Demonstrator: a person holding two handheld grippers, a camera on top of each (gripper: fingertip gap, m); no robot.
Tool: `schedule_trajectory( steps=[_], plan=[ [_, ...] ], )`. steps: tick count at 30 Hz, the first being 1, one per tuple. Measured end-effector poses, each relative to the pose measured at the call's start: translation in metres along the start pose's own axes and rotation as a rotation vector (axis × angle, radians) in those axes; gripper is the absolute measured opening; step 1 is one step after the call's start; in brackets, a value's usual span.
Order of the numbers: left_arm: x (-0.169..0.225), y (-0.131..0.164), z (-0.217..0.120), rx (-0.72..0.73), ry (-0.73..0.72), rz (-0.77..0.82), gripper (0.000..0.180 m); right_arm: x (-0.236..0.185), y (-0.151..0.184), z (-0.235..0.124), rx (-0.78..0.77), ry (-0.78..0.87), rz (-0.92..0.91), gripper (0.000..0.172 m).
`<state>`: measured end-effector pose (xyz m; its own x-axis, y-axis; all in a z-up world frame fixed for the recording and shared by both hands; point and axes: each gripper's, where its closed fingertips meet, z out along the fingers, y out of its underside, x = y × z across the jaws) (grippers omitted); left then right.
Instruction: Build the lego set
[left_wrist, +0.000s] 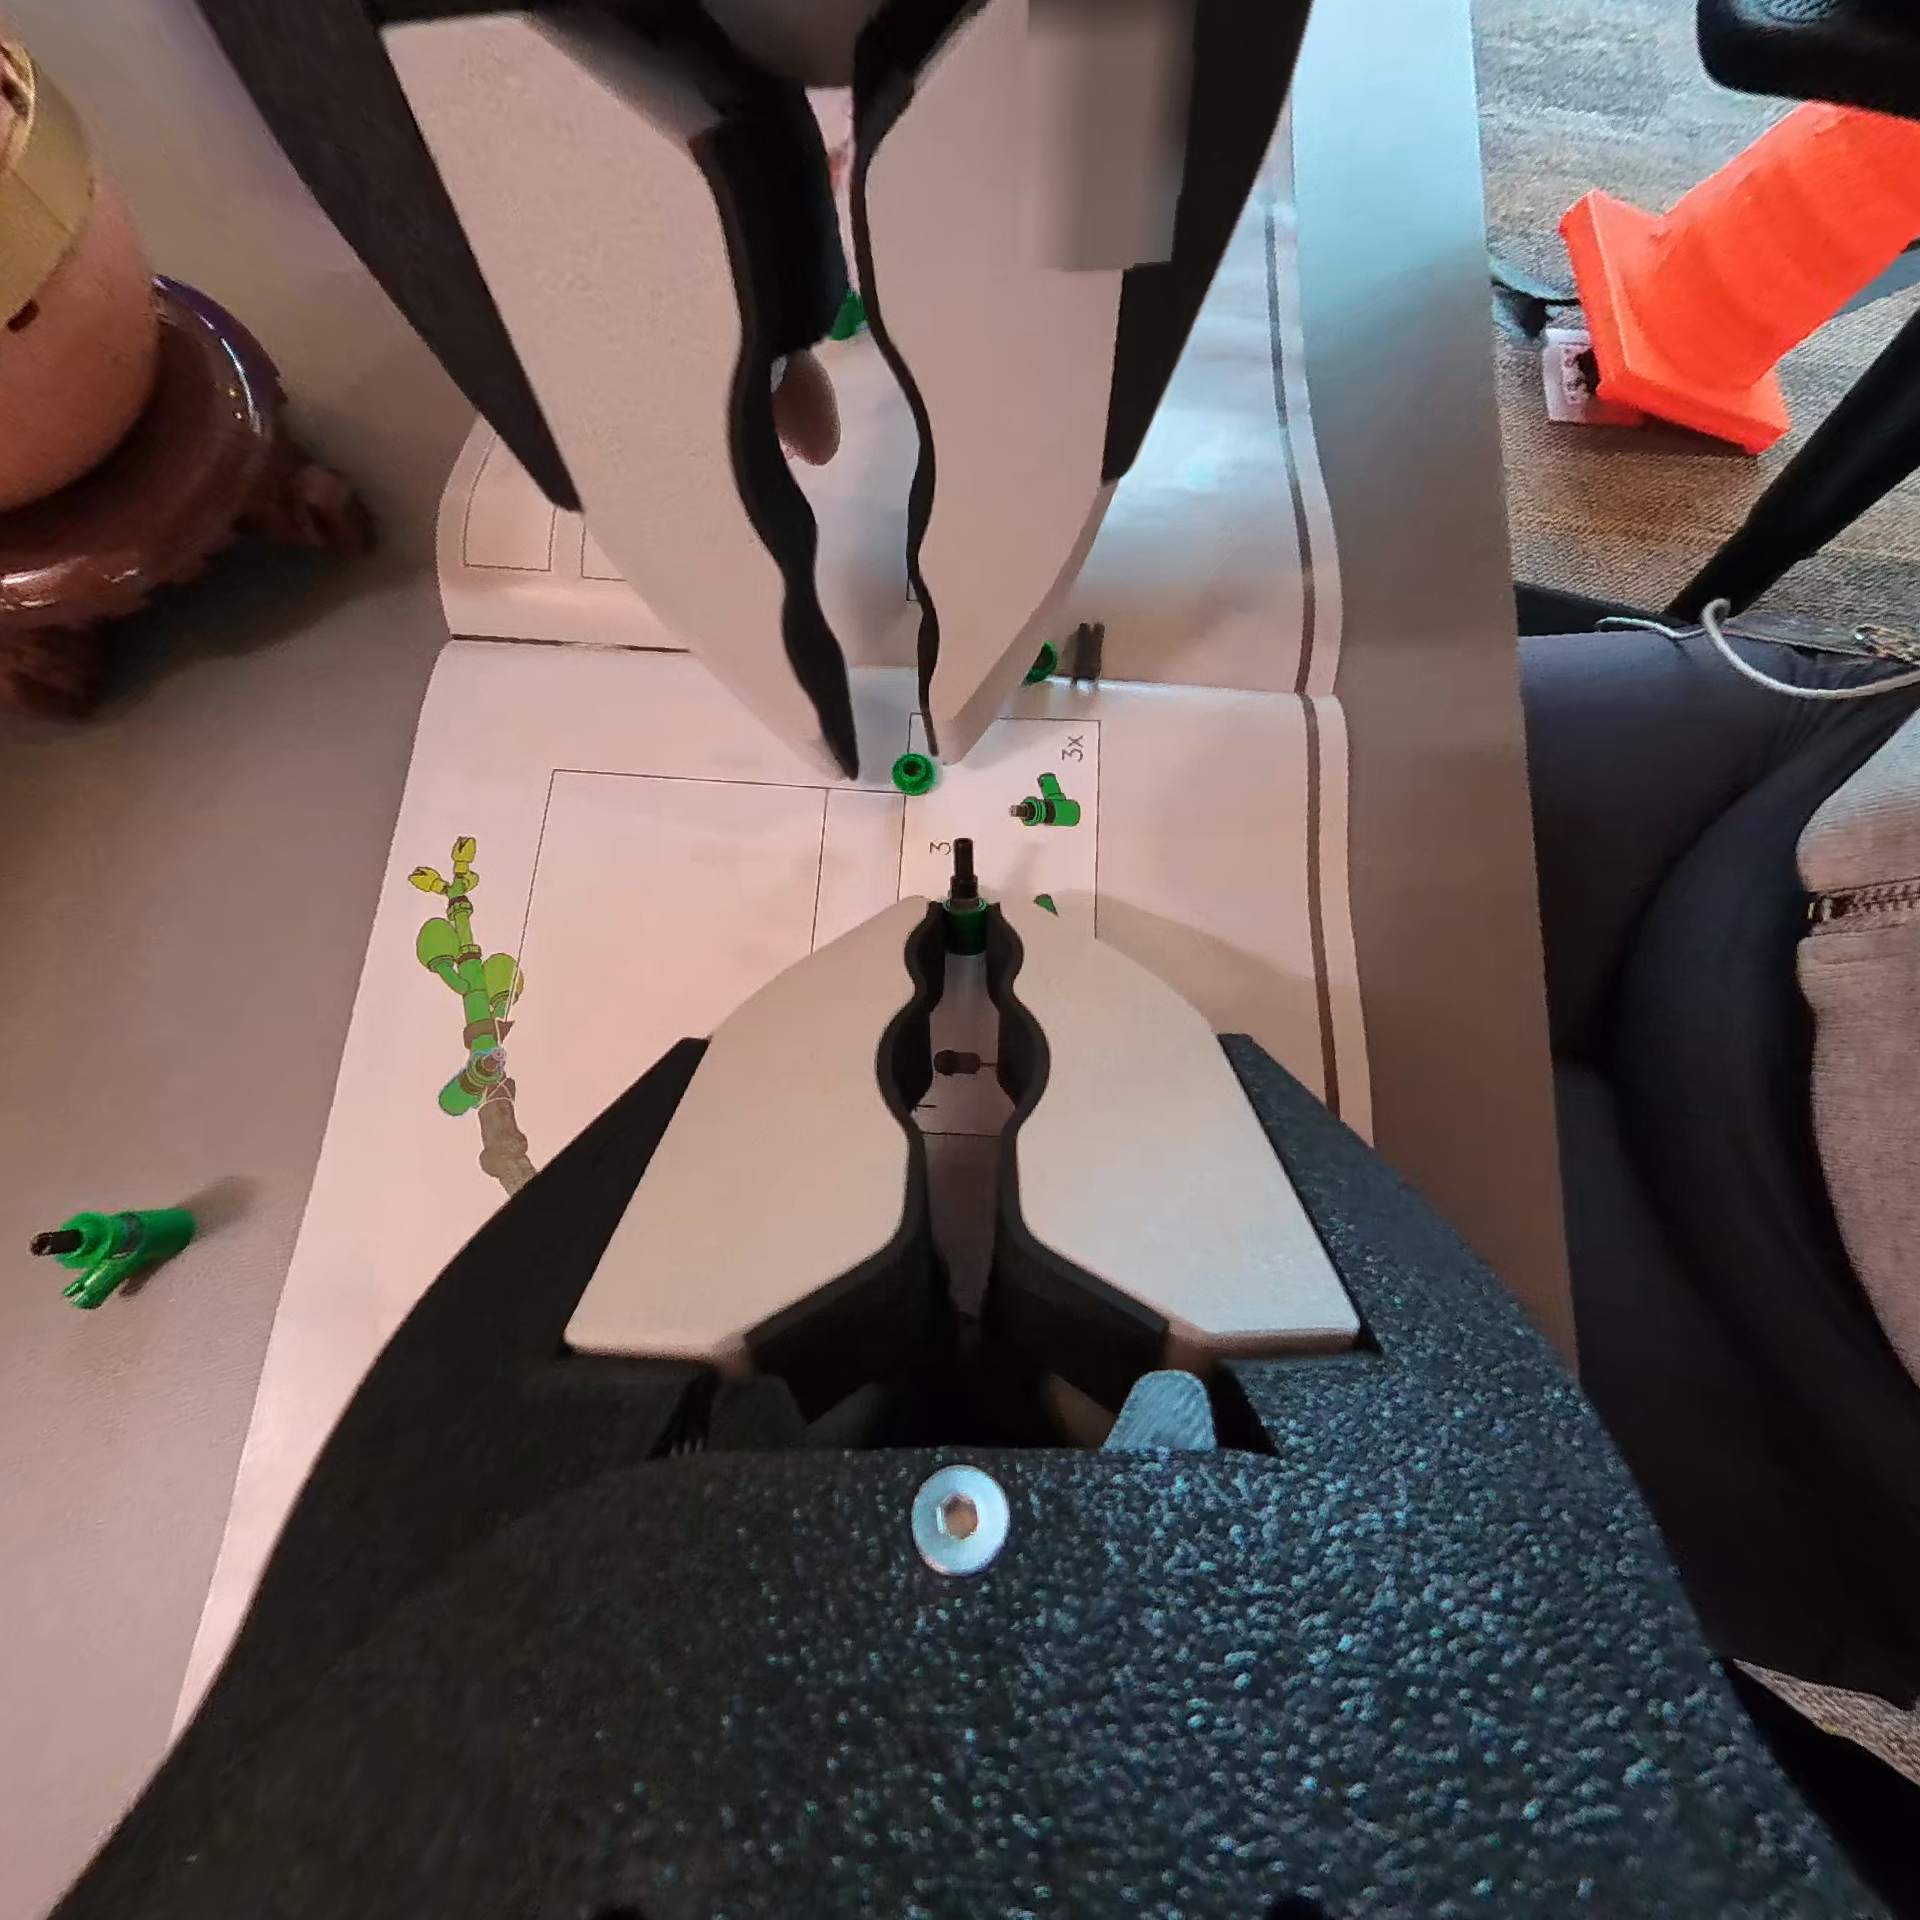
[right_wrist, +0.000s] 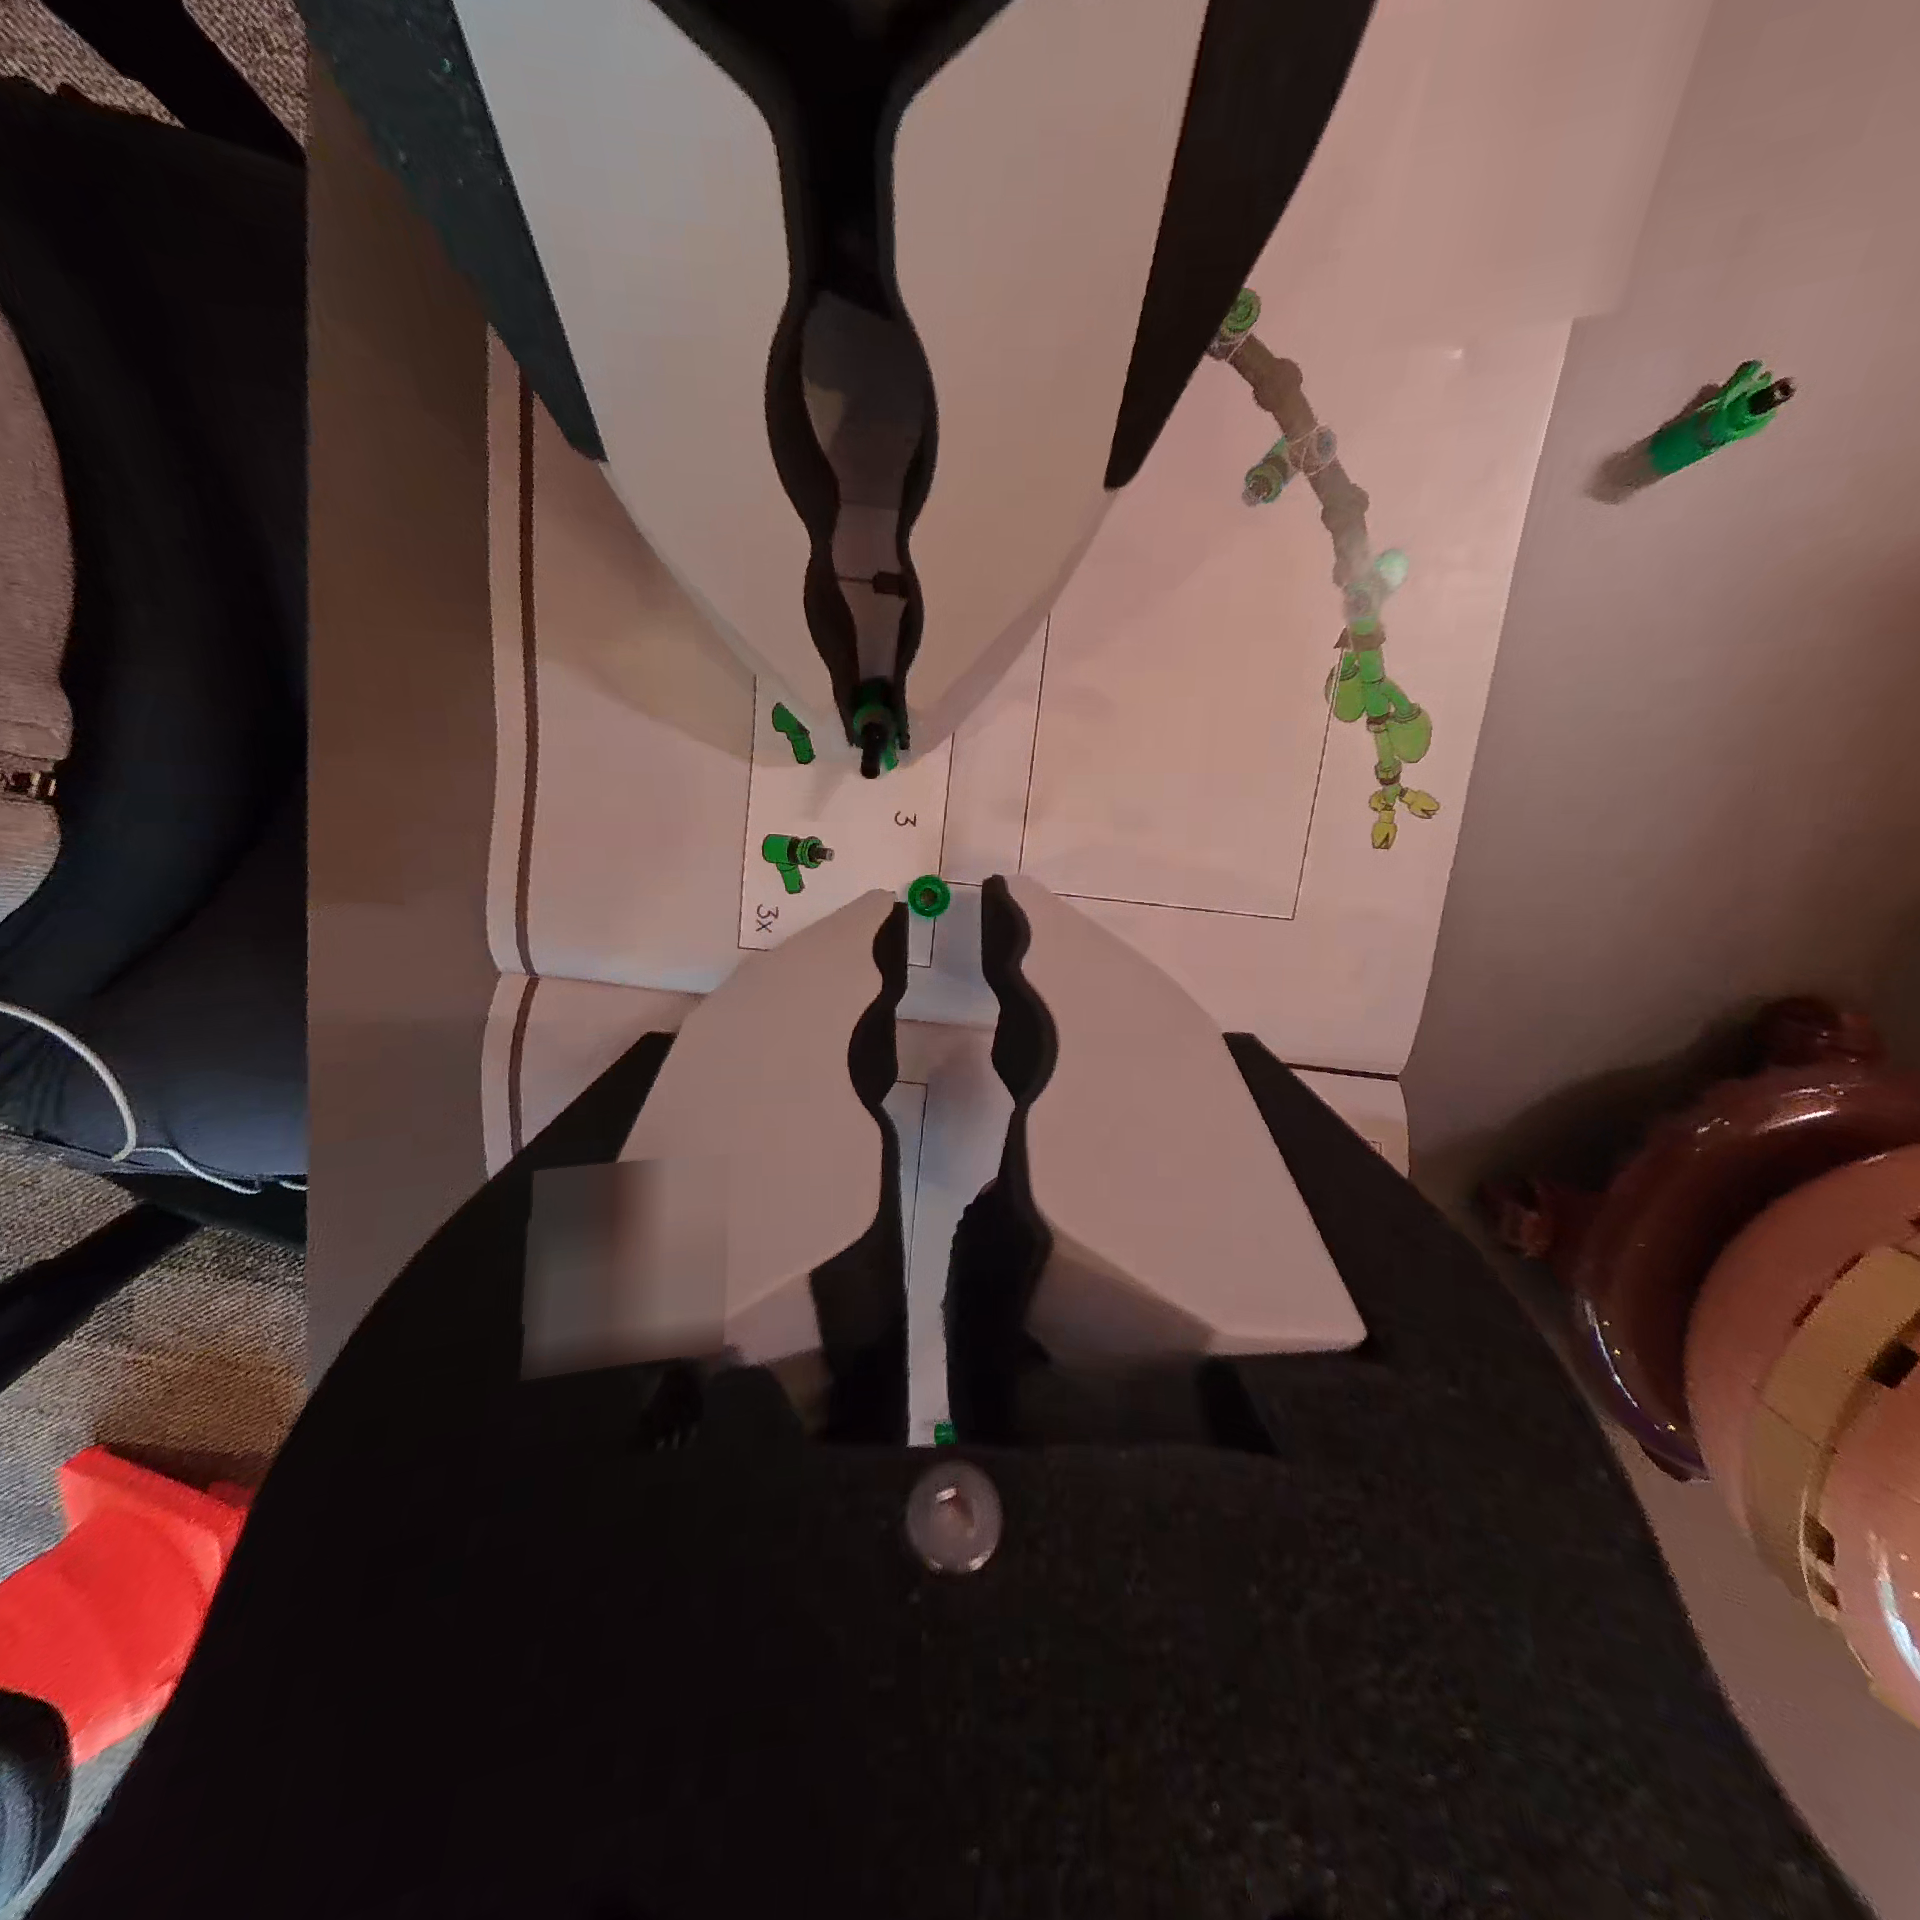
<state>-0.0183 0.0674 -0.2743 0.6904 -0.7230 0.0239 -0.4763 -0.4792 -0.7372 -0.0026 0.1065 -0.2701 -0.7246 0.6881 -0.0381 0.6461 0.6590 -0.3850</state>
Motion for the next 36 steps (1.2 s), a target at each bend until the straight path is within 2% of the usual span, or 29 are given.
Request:
schedule_trajectory(
  steps=[11,22,29,36],
  plan=[
    [0.002,0.0013,0.0003,0.008,0.061,-0.015,0.007,-0.0031,0.0017,0.0056,-0.063,0.003,0.002,0.008],
    [0.0025,0.0017,0.0005,0.009,0.068,-0.017,0.007,0.0,0.0016,0.0048,-0.071,0.032,0.002,0.013],
    [0.0036,-0.001,0.0017,0.01,0.066,-0.015,0.006,-0.001,0.0023,0.0066,-0.096,-0.001,0.016,0.007],
    [0.0037,-0.0009,0.0017,0.01,0.066,-0.018,0.007,-0.0031,0.0036,0.005,0.0,-0.003,0.105,0.006]
  ],
)
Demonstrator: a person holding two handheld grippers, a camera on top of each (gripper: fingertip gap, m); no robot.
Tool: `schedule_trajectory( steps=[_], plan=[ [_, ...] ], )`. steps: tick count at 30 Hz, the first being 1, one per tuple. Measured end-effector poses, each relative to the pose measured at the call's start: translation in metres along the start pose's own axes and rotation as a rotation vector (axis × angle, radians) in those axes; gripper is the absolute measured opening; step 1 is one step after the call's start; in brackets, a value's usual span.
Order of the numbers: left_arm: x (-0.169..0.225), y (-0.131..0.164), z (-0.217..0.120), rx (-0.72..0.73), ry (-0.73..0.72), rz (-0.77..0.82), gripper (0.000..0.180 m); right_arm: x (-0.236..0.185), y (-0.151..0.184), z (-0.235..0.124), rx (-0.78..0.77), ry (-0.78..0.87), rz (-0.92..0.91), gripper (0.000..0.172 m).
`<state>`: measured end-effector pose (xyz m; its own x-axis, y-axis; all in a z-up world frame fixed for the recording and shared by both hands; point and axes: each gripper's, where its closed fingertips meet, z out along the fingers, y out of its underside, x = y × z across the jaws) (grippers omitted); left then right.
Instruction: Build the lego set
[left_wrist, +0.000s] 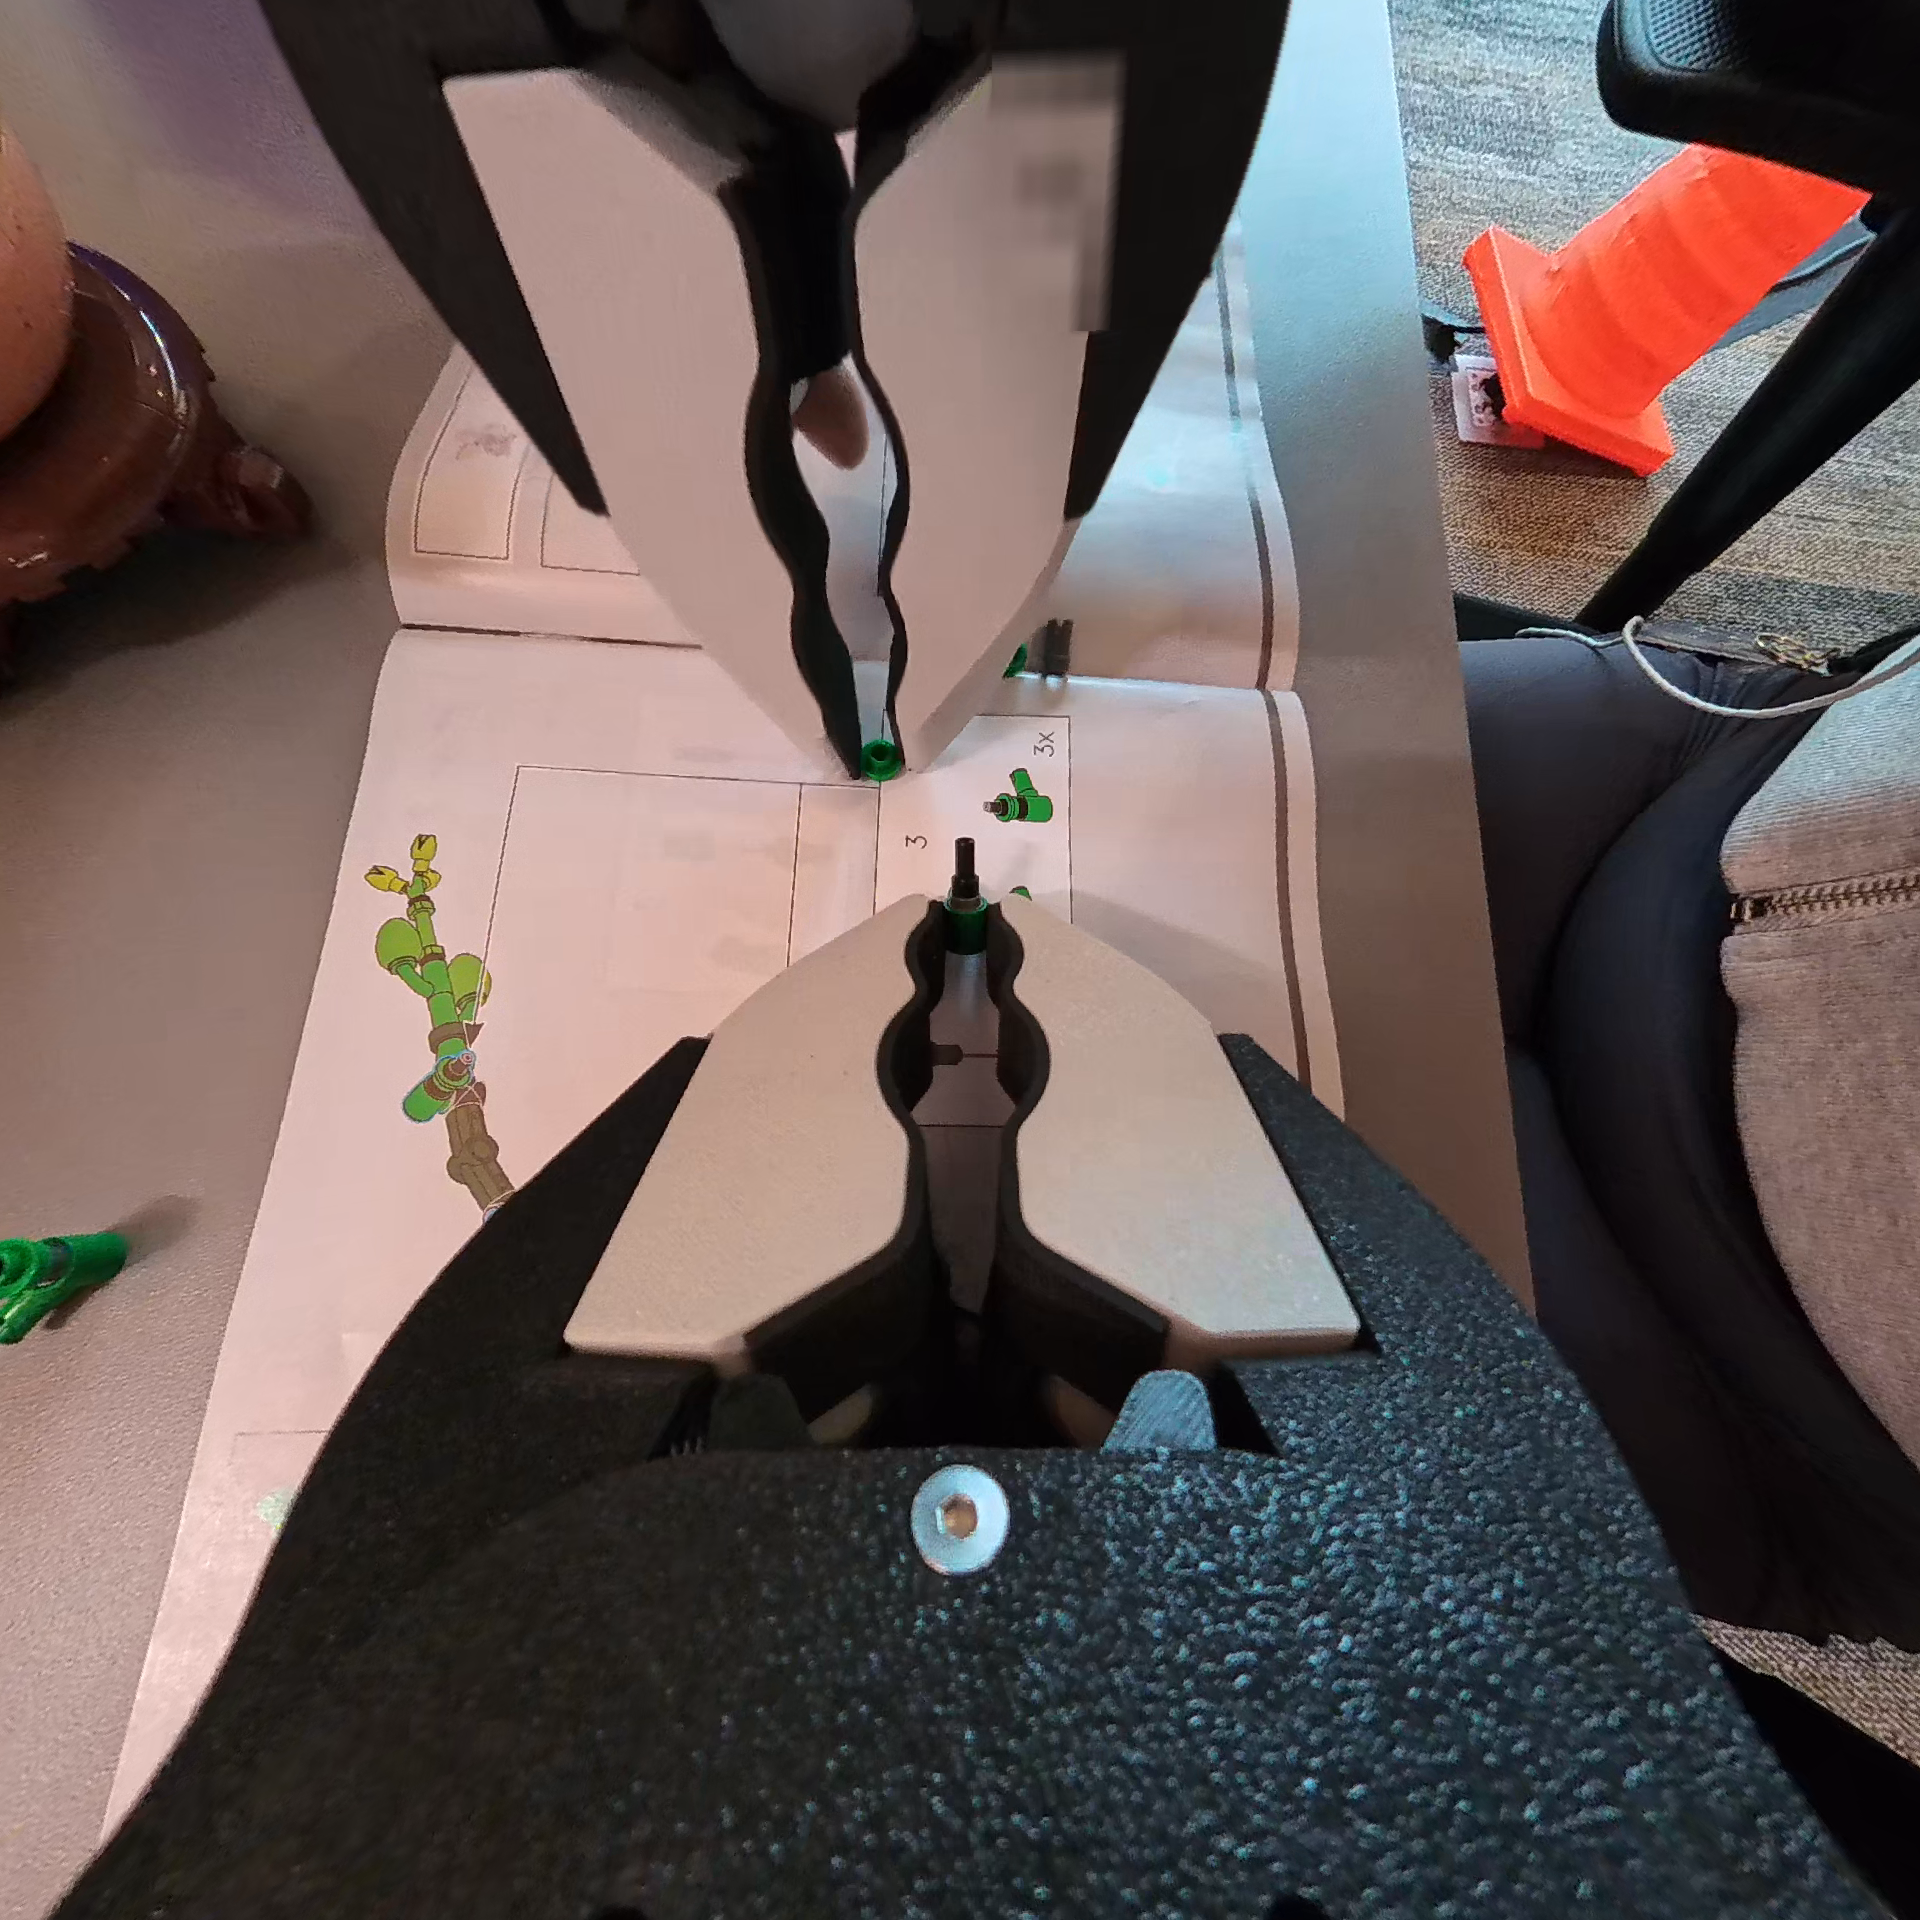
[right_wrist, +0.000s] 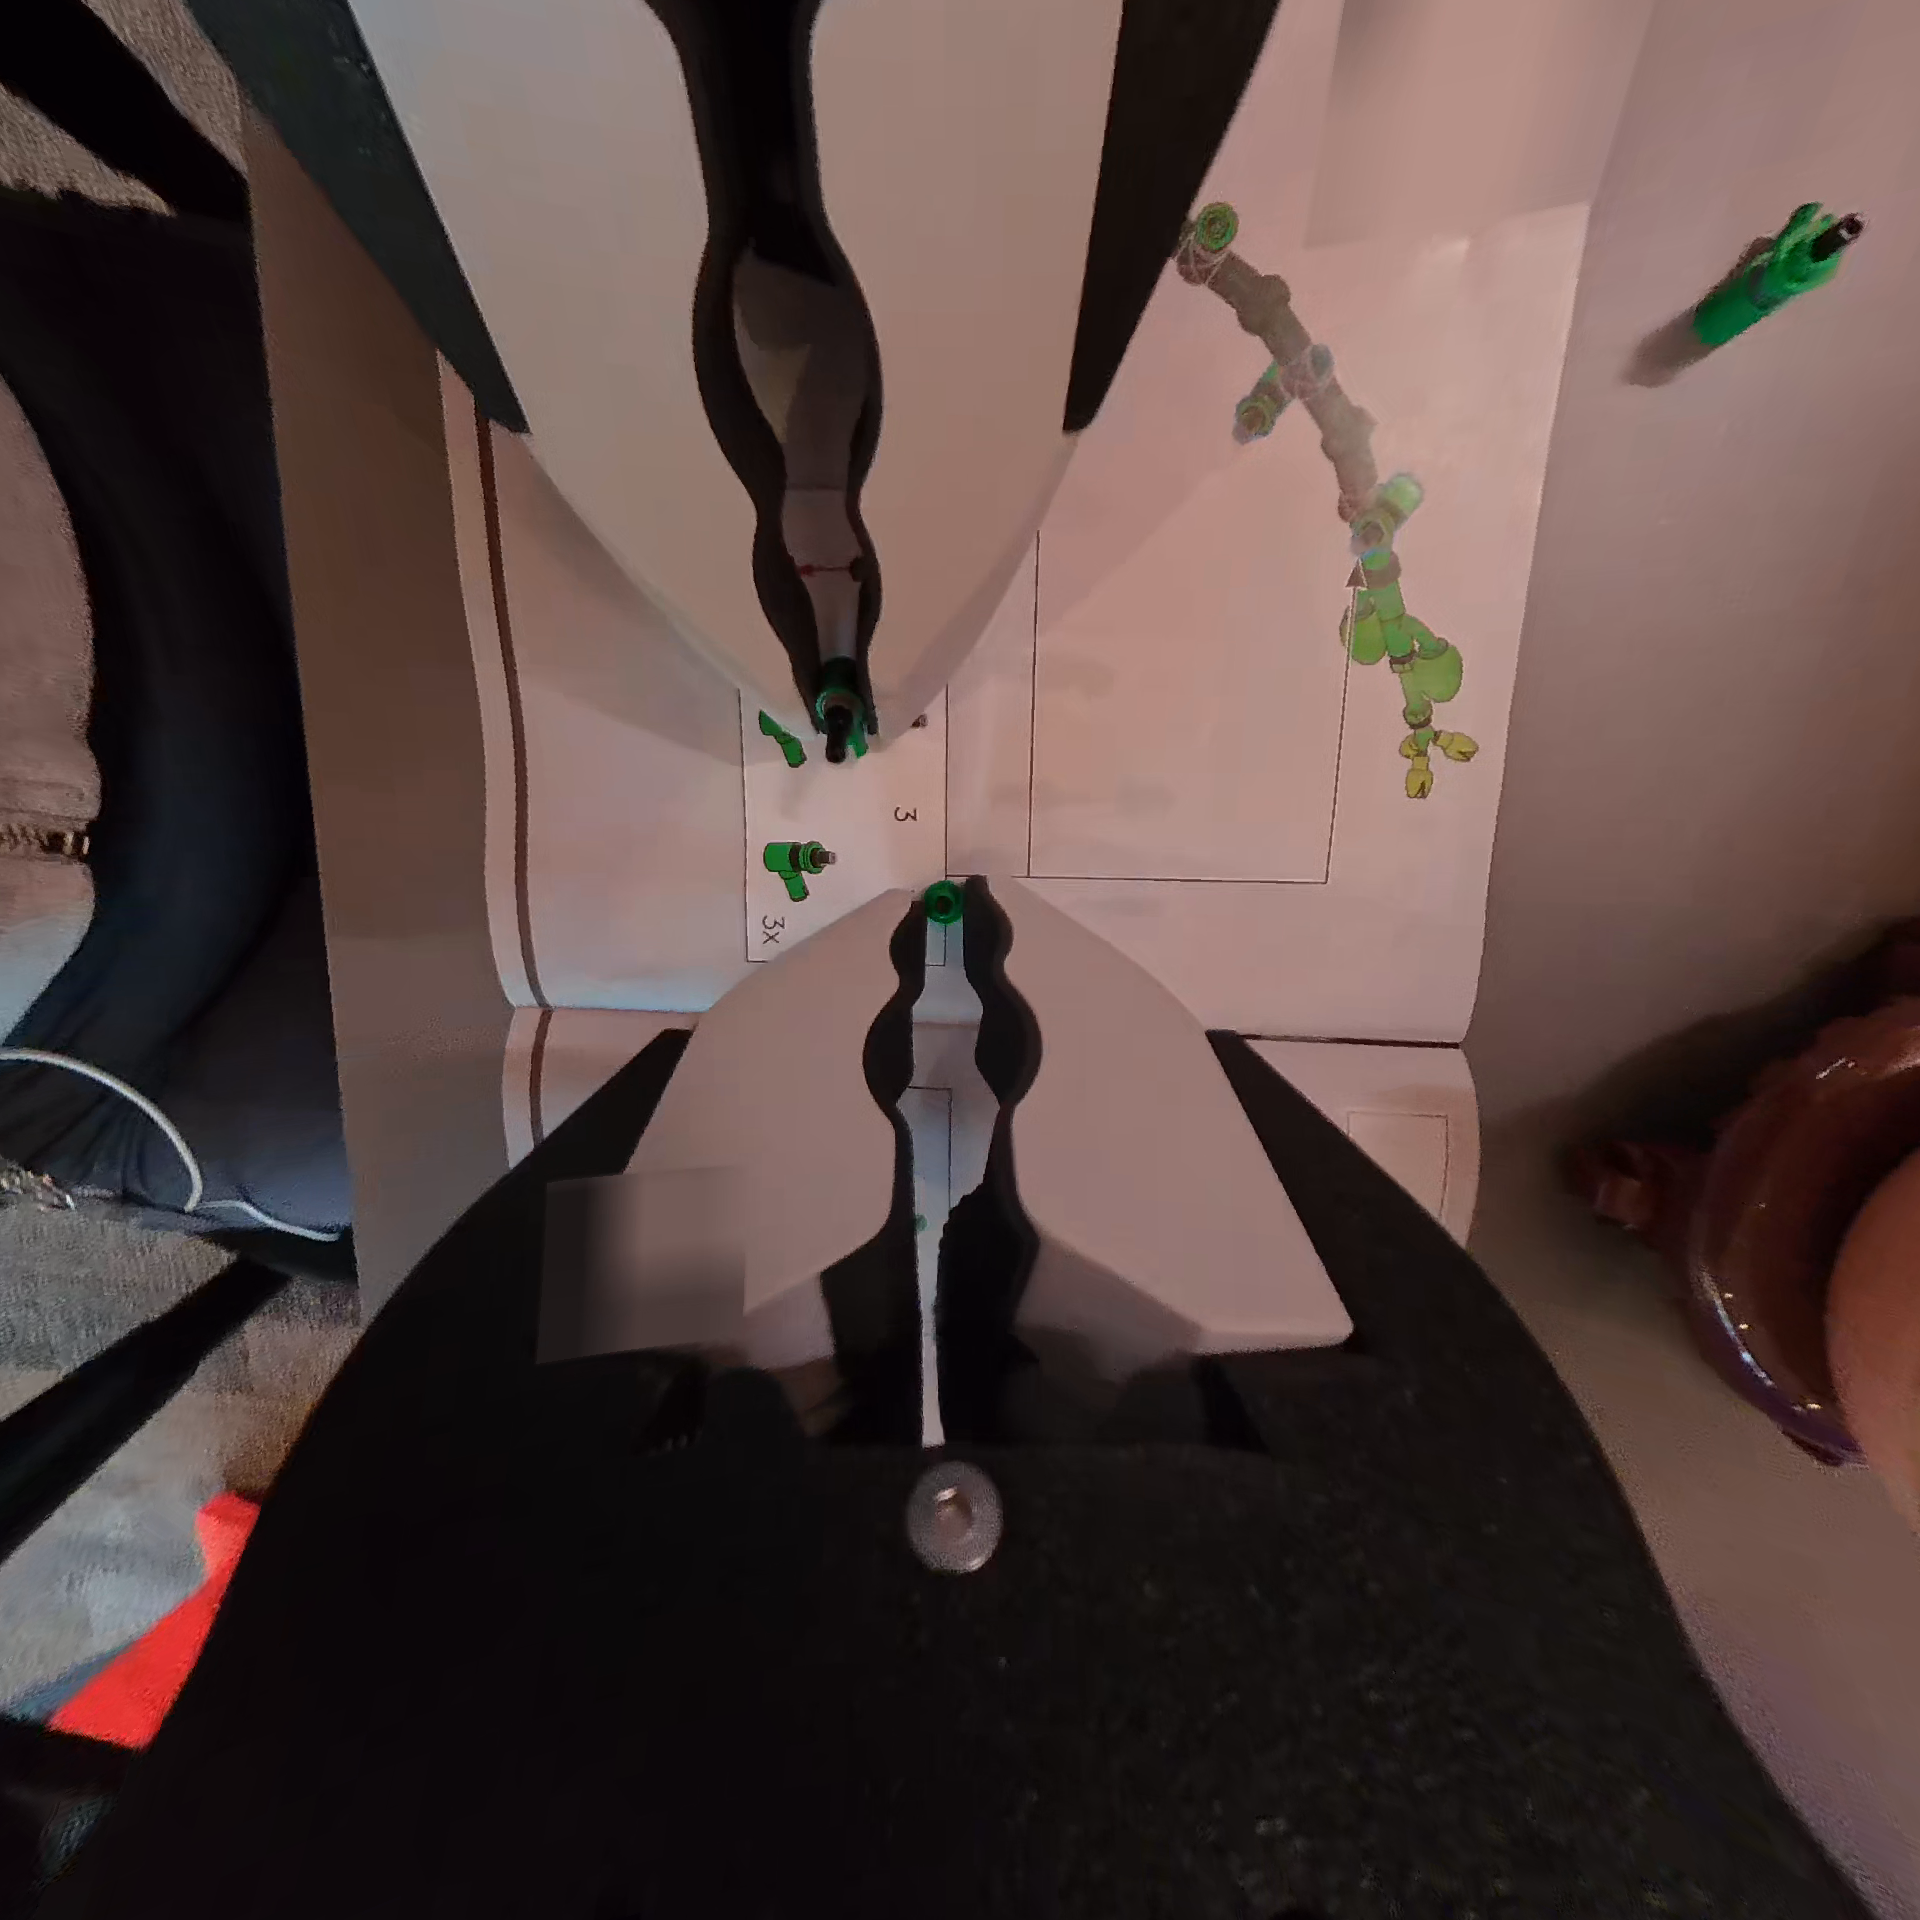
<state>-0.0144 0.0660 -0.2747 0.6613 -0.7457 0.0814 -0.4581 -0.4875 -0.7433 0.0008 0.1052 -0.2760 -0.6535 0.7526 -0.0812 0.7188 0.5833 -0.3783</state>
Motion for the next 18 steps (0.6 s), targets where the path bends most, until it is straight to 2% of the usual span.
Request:
schedule_trajectory(
  steps=[5,10,18],
  plan=[
    [0.0,0.0,-0.001,0.001,0.007,-0.015,0.006,-0.003,-0.003,-0.002,0.195,-0.034,0.084,0.006],
    [-0.002,0.001,-0.002,0.002,0.011,-0.019,0.007,-0.014,-0.024,-0.016,0.433,-0.101,0.139,0.006],
    [-0.002,0.0,-0.002,0.001,0.008,-0.015,0.007,-0.018,-0.035,-0.015,0.456,-0.071,0.088,0.005]
  ],
)
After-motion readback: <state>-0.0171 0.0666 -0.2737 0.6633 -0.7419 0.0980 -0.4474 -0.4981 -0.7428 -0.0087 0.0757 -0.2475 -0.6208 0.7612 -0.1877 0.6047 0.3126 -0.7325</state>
